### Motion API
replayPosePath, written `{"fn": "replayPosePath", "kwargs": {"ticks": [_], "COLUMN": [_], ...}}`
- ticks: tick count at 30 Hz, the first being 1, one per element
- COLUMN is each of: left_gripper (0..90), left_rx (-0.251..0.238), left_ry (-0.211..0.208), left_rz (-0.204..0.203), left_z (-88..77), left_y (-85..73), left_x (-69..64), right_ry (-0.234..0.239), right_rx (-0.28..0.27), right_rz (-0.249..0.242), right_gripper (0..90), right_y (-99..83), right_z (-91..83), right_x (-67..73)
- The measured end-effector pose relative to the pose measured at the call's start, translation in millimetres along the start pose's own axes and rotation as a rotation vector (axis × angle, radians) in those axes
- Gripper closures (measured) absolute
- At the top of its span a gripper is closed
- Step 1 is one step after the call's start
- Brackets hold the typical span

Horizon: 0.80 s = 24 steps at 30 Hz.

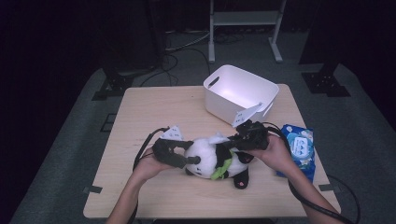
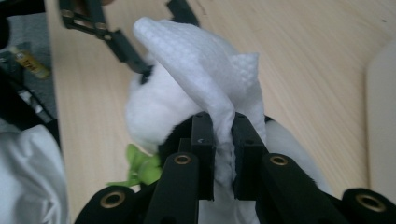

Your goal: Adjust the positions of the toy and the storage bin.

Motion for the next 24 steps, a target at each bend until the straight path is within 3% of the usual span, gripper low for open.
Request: {"fn": "replayPosePath", "kwargs": {"ticks": [6, 10, 16, 19, 24], "left_gripper": [31.9, 31.4, 26.0, 24.8, 24.8], "left_rx": [-0.008, -0.014, -0.043, -0.06, -0.091], "left_ry": [0.017, 0.032, 0.059, 0.07, 0.086], "left_rz": [-0.008, 0.001, -0.006, -0.013, -0.025], "left_z": [0.9, -0.4, -5.6, -9.9, -20.6], "left_y": [0.4, 1.9, 4.2, 3.6, 3.5], "left_x": [-1.2, -2.1, 0.2, 2.3, 5.3], "right_ry": [0.081, 0.067, -0.039, -0.042, -0.024], "right_rx": [0.001, 0.025, 0.032, 0.008, -0.013], "right_rz": [-0.027, -0.033, -0.014, -0.004, 0.0], "right_gripper": [81.2, 81.3, 81.4, 81.2, 81.2], "right_y": [4.9, 4.1, 5.3, 9.2, 11.6], "right_z": [-0.6, 6.2, 11.7, 11.6, 7.5], "right_x": [15.4, 15.5, -0.7, -7.9, -6.4]}}
Point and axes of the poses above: each handheld gripper's, and its own axes: z roughly forward along the jaws, y roughly out of its top, x roughly to its left, the point moved 1 cm from there along z, roughly forward along the jaws, and after that the axes turned 6 degrees about -z, right-handed, at the moved point
